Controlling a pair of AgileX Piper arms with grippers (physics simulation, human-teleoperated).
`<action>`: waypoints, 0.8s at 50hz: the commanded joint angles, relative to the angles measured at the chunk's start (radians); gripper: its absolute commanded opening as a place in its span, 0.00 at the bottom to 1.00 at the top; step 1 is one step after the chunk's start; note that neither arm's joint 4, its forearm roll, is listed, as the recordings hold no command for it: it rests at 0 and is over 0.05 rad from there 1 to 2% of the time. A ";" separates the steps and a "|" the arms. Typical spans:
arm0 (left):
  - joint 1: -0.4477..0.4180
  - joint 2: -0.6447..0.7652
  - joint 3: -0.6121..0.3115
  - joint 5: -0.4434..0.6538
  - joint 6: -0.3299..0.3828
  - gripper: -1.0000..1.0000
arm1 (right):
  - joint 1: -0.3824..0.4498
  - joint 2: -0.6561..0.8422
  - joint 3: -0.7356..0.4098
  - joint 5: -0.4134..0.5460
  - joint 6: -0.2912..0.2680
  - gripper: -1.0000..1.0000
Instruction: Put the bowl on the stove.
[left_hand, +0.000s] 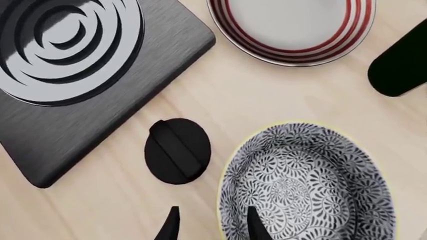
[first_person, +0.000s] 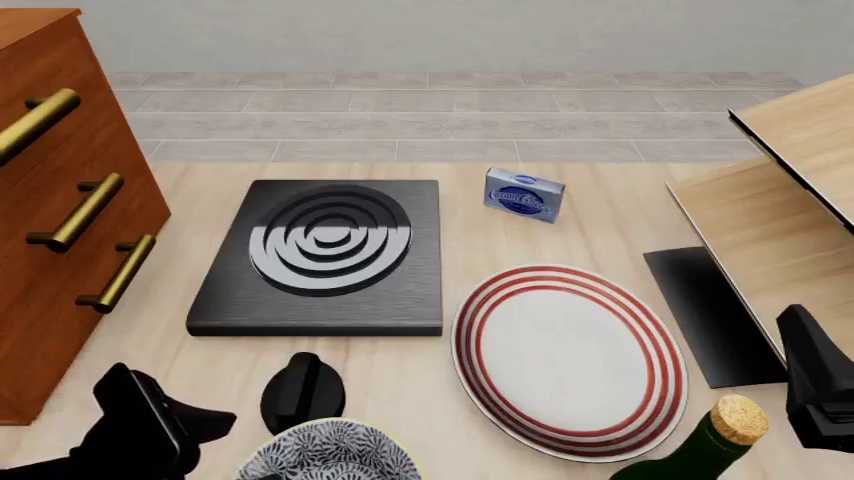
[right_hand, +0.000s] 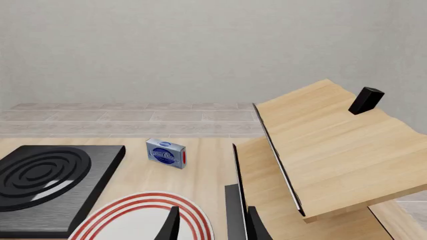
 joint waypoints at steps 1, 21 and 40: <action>-0.022 0.040 0.010 -0.047 -0.012 1.00 | 0.000 0.000 0.000 0.000 0.000 1.00; -0.019 0.151 0.046 -0.176 0.001 1.00 | 0.000 0.000 0.000 0.000 0.000 1.00; -0.021 0.225 0.057 -0.260 0.010 1.00 | 0.000 0.000 0.000 0.000 0.000 1.00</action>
